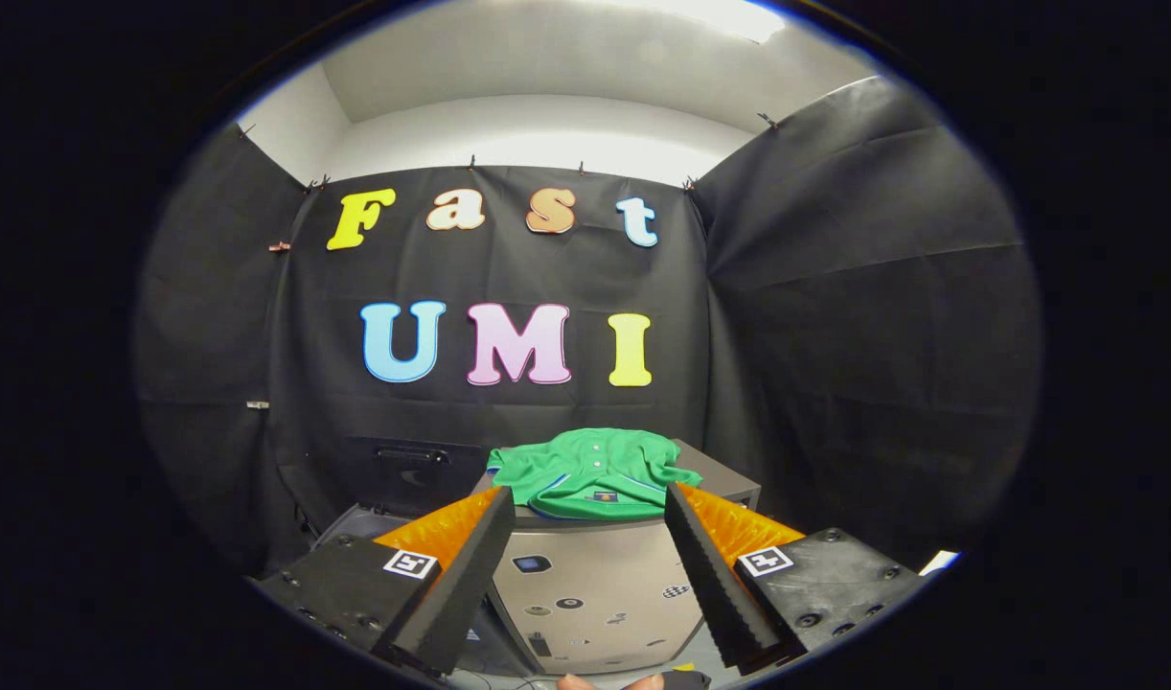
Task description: Put the clothes into the washing machine and then close the washing machine lid.
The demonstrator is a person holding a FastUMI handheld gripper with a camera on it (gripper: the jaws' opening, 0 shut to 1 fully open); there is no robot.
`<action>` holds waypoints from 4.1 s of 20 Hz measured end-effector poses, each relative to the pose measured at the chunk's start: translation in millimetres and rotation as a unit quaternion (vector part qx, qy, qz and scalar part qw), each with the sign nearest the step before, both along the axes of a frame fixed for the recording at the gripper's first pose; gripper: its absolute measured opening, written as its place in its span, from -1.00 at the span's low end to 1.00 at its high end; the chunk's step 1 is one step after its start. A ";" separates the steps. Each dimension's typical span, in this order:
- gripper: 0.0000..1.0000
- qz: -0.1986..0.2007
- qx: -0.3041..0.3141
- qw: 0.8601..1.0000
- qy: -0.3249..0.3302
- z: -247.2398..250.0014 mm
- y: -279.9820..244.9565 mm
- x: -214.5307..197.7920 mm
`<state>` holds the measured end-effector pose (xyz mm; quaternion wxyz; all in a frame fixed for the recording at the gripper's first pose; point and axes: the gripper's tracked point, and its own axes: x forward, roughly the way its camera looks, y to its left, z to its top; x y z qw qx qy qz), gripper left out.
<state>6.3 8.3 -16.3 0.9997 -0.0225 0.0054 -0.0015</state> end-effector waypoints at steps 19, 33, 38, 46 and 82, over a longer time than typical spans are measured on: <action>0.96 0.044 -0.003 0.997 0.056 9.0 20.7 85.2; 0.97 -0.004 -0.045 0.973 0.225 -54.5 1.9 281.0; 0.98 -0.032 -0.043 0.954 0.295 -97.9 -17.1 326.7; 0.09 -0.008 0.009 0.943 0.334 -126.4 -11.5 321.4; -0.84 0.127 0.037 0.943 0.306 -41.3 306.1 296.1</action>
